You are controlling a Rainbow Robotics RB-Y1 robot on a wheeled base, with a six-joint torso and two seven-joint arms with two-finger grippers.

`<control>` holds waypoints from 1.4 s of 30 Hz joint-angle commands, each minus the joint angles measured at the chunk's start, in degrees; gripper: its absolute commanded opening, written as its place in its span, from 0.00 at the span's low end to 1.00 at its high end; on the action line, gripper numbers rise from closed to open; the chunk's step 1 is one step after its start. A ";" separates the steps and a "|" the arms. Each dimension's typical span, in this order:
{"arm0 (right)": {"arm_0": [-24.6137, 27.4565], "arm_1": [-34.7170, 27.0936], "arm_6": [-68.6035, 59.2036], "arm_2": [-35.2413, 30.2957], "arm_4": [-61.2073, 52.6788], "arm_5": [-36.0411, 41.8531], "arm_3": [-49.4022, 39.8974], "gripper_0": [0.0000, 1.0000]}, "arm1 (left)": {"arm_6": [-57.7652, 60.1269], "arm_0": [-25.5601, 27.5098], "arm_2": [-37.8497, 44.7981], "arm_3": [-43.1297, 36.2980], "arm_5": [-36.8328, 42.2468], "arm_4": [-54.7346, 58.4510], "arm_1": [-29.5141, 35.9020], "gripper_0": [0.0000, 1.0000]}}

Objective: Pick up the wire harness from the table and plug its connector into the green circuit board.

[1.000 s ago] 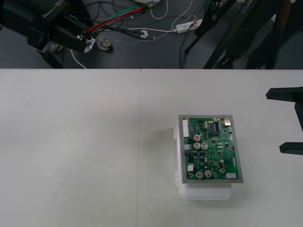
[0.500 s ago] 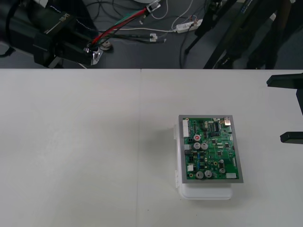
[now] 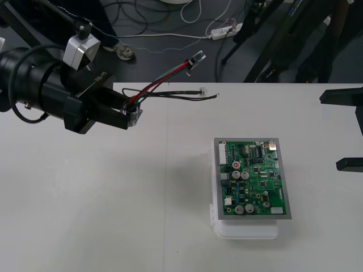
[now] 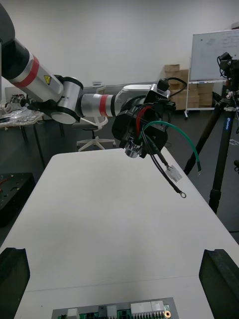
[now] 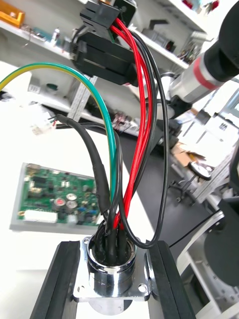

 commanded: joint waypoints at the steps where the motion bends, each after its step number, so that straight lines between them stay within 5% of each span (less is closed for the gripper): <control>1: -1.34 -2.18 -0.43 0.77 -0.61 -0.33 -0.25 1.00 | 6.89 3.57 1.64 -4.90 -2.08 -0.04 -2.98 0.00; 22: -5.03 -4.73 -1.40 0.94 -0.79 -0.33 3.53 1.00 | 20.51 9.90 2.08 -10.17 -2.08 -4.44 -17.57 0.00; 42: -17.16 -7.02 -1.05 15.45 -6.06 -0.33 15.13 1.00 | 21.65 10.69 -3.98 -10.26 -2.08 -3.65 -24.52 0.00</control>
